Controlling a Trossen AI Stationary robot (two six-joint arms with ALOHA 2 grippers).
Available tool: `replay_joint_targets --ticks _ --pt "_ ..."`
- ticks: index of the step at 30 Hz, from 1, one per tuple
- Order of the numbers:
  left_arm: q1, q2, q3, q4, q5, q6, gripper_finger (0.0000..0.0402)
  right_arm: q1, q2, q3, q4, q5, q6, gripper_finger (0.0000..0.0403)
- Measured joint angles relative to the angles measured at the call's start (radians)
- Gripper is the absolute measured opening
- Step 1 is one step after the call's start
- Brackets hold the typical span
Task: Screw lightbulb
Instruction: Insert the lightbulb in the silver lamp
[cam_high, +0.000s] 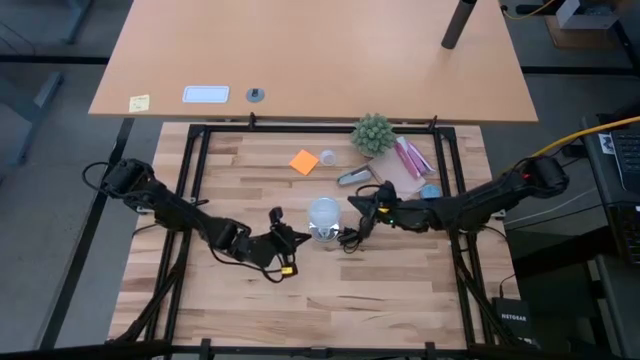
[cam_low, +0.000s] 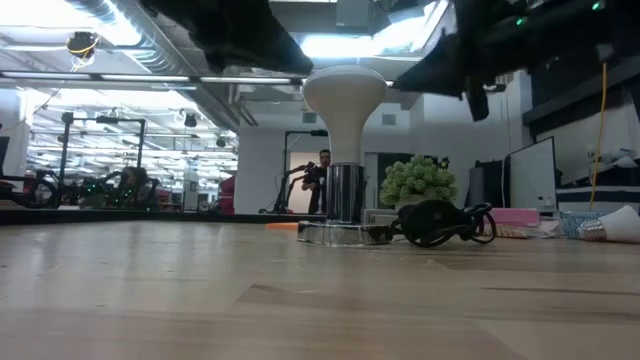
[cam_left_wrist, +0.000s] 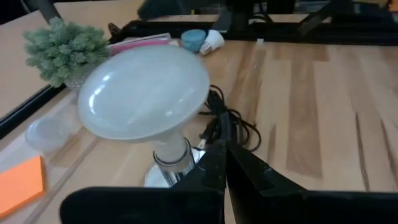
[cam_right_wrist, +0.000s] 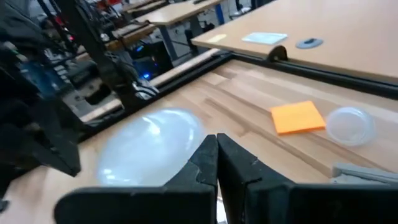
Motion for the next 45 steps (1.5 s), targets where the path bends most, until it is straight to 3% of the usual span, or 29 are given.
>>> replay_joint_targets --ticks 10,33,45 --pt "0.039 0.002 0.0 -0.007 0.002 0.0 0.0001 -0.028 0.09 0.0 0.098 -0.047 0.011 0.0005" --pt "0.061 0.002 0.0 -0.029 0.004 -0.03 0.0001 -0.027 0.123 -0.001 0.121 -0.188 0.083 0.0005" --pt "0.061 0.003 0.0 -0.092 -0.094 -0.094 0.0001 -0.012 0.123 -0.001 0.12 -0.266 0.136 0.0005"
